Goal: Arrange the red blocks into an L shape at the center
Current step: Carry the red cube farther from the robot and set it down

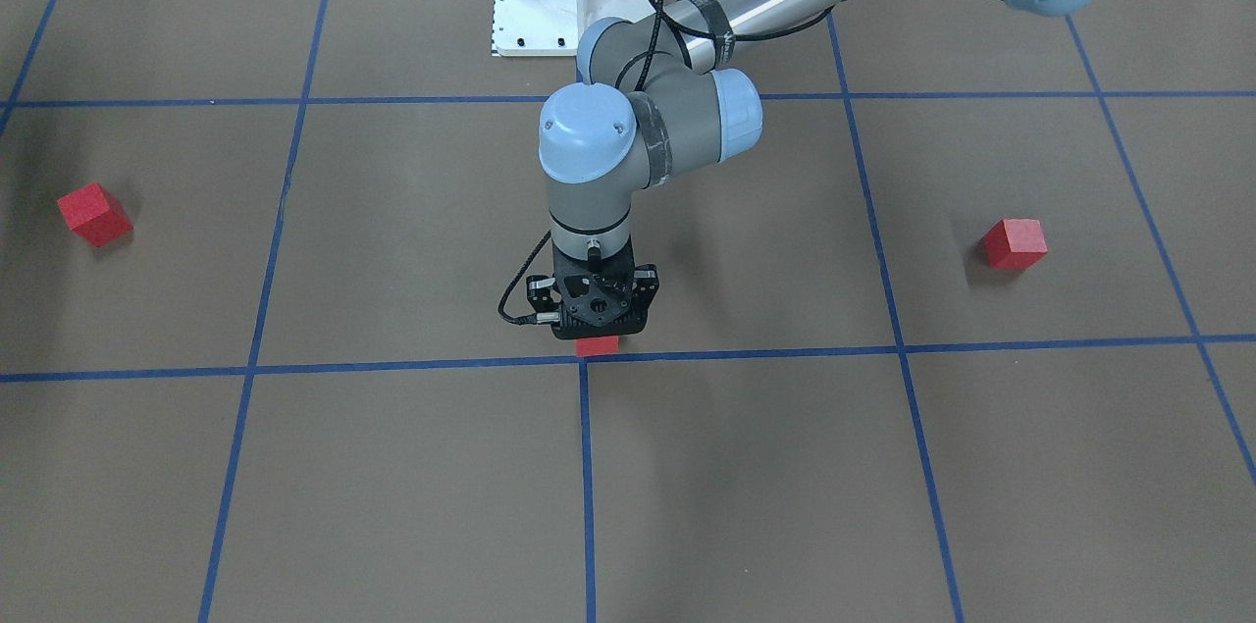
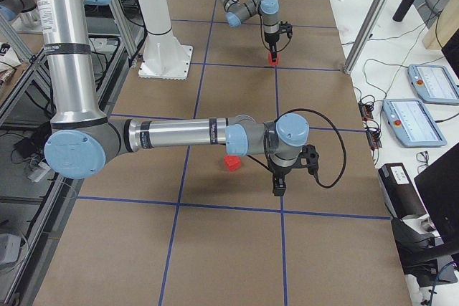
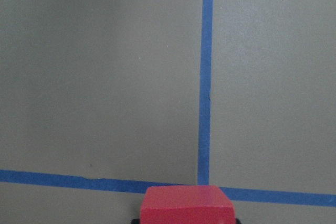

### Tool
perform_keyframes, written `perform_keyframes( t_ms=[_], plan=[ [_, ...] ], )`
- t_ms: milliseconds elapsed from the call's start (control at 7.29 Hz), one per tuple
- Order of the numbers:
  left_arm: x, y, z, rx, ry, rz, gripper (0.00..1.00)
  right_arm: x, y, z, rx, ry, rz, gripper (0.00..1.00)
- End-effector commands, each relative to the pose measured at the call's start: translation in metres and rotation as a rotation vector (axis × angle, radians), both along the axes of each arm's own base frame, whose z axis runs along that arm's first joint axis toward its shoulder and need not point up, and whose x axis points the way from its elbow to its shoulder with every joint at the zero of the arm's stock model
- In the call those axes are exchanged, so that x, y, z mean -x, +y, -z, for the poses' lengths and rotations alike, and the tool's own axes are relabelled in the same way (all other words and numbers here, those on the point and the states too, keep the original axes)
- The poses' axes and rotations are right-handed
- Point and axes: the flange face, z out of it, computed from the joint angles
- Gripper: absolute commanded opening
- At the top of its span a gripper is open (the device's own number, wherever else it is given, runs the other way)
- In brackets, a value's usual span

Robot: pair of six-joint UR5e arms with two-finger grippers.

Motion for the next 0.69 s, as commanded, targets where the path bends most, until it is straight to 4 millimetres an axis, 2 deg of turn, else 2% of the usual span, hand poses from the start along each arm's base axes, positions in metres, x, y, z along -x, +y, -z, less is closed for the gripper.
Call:
perform_keyframes(
  t_ms=[0,412,549],
  plan=[
    [-0.0098,0.0105,-0.0001,0.003,0.001,-0.014,0.0,0.0004,-0.0001,-0.0012,0.002,0.0,0.001,0.99],
    [-0.0171,0.018,-0.0016,0.002,-0.002,-0.029,0.0,-0.0004,-0.0001,-0.002,0.005,0.0,-0.002,0.99],
    [-0.0171,0.018,-0.0028,0.001,-0.004,-0.03,0.27,0.0004,-0.0001,-0.002,0.005,0.0,0.0,0.99]
  ],
)
